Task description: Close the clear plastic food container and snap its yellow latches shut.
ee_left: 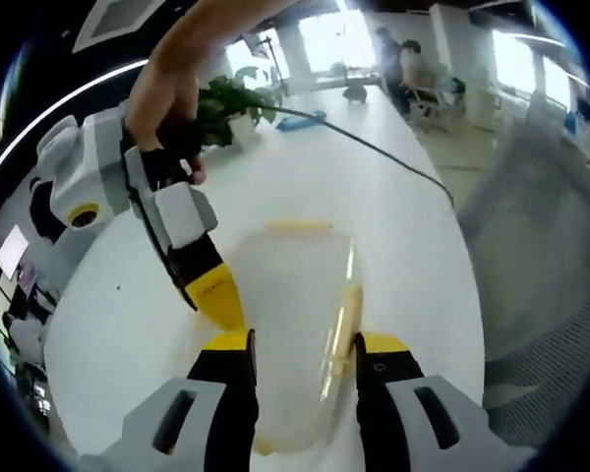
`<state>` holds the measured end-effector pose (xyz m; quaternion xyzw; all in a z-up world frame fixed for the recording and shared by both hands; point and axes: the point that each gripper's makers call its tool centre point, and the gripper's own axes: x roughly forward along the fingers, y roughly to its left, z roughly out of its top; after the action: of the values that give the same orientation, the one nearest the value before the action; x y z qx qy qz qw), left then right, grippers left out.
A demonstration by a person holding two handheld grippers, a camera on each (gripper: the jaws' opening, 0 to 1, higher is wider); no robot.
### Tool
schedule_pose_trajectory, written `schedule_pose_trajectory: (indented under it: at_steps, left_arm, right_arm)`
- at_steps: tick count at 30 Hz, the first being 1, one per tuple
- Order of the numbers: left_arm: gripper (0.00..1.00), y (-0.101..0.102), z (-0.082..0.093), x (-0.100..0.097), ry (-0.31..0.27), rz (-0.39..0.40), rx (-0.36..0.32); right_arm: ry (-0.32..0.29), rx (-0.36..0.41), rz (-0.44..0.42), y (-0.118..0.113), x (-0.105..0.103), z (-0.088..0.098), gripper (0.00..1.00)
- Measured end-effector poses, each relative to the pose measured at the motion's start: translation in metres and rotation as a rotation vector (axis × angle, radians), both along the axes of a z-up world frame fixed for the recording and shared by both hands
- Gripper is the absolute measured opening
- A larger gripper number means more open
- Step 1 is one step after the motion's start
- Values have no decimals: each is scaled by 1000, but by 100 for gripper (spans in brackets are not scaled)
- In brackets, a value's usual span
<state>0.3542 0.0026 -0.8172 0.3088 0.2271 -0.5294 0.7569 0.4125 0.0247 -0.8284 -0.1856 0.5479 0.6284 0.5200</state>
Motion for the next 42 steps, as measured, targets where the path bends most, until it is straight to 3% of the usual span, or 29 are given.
schedule_pose_trajectory:
  at_steps: [3,4,5,6,19,25,27,30,35,42]
  left_arm:
    - [35,-1,-2,-2,-59,-3,19]
    - [34,-13,-1,-7,-67,-63,-23]
    - [34,-2,-4,-2,-94,-23,27]
    - [34,-2,-5,-1,-97,-17,32]
    - [35,-2,-1,1,-66,-5,50]
    - [36,-3,0,0,-45,-15,36]
    - [36,-3,1,0,-39,-20,30]
    - [35,-4,5,-1,2,2,4]
    - [33,-3,7,-4,2,12,-5]
    - [39,7,25,1,41,122,-113]
  right_arm:
    - [-8,21,-27,-2,0,0,29]
    - [-8,54,-68,3,2,1,29]
    - [-13,44,-55,-5,0,2,29]
    - [-22,56,-64,-3,0,3,29]
    - [-67,58,-116,-2,1,3,32]
    - [-125,46,-167,-2,2,5,32]
    - [-166,77,-170,0,3,6,32]
    - [-223,133,-261,3,7,7,34]
    - [-305,170,-375,-6,20,9,43]
    - [-353,202,-567,-21,28,26,44]
